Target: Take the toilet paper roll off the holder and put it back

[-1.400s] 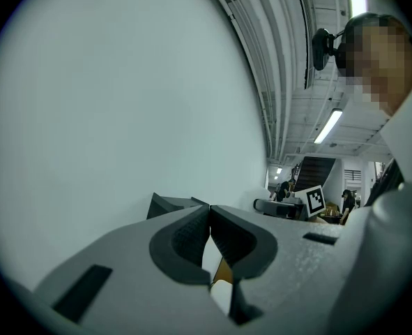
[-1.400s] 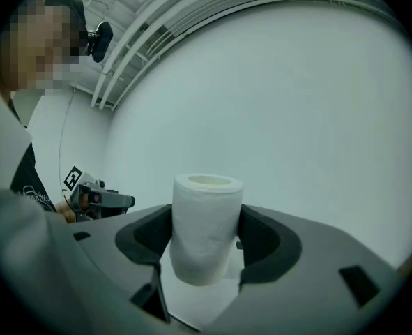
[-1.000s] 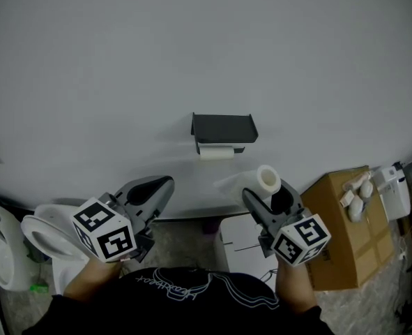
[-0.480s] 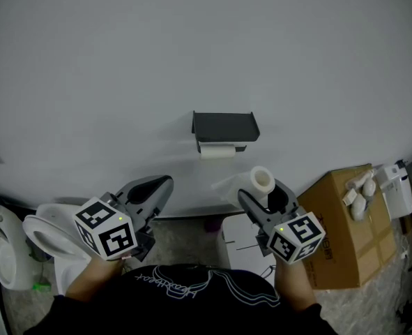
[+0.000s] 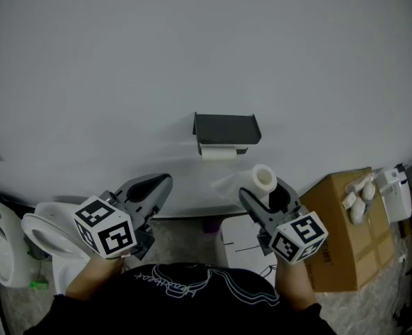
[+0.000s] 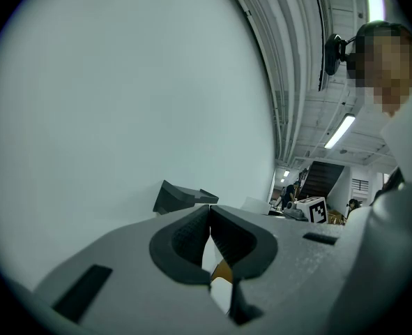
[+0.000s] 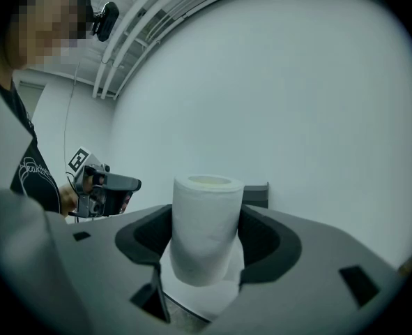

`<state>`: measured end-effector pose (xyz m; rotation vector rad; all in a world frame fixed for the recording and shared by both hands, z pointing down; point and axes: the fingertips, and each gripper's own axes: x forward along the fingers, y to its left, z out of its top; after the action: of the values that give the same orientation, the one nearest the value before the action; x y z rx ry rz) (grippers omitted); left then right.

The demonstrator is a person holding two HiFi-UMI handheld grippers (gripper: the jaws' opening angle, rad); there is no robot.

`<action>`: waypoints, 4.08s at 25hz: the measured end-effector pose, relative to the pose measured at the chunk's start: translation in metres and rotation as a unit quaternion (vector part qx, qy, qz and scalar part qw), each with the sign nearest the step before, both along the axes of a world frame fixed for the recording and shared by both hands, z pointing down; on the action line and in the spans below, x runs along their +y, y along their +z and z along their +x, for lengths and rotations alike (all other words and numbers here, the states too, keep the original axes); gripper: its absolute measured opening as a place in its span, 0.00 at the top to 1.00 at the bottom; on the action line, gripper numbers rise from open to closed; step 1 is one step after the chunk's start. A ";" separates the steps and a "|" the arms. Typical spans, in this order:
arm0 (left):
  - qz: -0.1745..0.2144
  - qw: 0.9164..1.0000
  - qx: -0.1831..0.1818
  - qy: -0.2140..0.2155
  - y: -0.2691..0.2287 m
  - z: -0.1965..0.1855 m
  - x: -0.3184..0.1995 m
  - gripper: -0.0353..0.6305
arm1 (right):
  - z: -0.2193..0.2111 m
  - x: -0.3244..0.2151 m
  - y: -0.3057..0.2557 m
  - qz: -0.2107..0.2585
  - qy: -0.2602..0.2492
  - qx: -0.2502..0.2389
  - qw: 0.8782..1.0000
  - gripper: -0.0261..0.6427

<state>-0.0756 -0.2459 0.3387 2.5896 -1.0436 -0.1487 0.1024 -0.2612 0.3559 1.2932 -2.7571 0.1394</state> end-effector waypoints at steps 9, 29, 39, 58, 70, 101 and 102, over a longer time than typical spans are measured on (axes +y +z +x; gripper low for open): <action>0.004 1.000 -0.001 -0.006 -0.005 0.003 -0.009 0.94 | 0.006 -0.009 -0.028 0.031 -0.006 -0.002 0.999 0.52; 0.024 0.999 -0.001 -0.036 -0.017 -0.015 -0.037 0.94 | -0.021 -0.059 -0.111 0.126 -0.054 0.010 0.991 0.52; 0.015 0.998 -0.001 -0.058 -0.008 -0.042 -0.052 0.94 | -0.045 -0.110 -0.099 0.097 -0.067 0.034 0.992 0.52; 0.002 0.996 0.012 -0.083 0.007 -0.072 -0.073 0.94 | -0.062 -0.166 -0.053 0.022 -0.062 0.089 0.994 0.52; 0.005 0.997 0.021 -0.081 0.007 -0.070 -0.073 0.94 | -0.061 -0.161 -0.055 0.019 -0.062 0.087 0.994 0.42; 0.006 0.999 0.011 0.037 -0.001 0.011 -0.007 0.94 | -0.024 -0.006 -0.024 -0.001 -0.079 -0.095 0.992 0.95; 0.005 0.999 0.010 0.038 0.001 0.011 -0.006 0.94 | -0.025 -0.003 -0.020 -0.003 -0.083 -0.096 0.992 0.95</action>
<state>-0.0641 -0.2519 0.3402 2.6257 -0.9383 -0.1610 0.0770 -0.2643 0.3356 1.0969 -3.0066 0.2729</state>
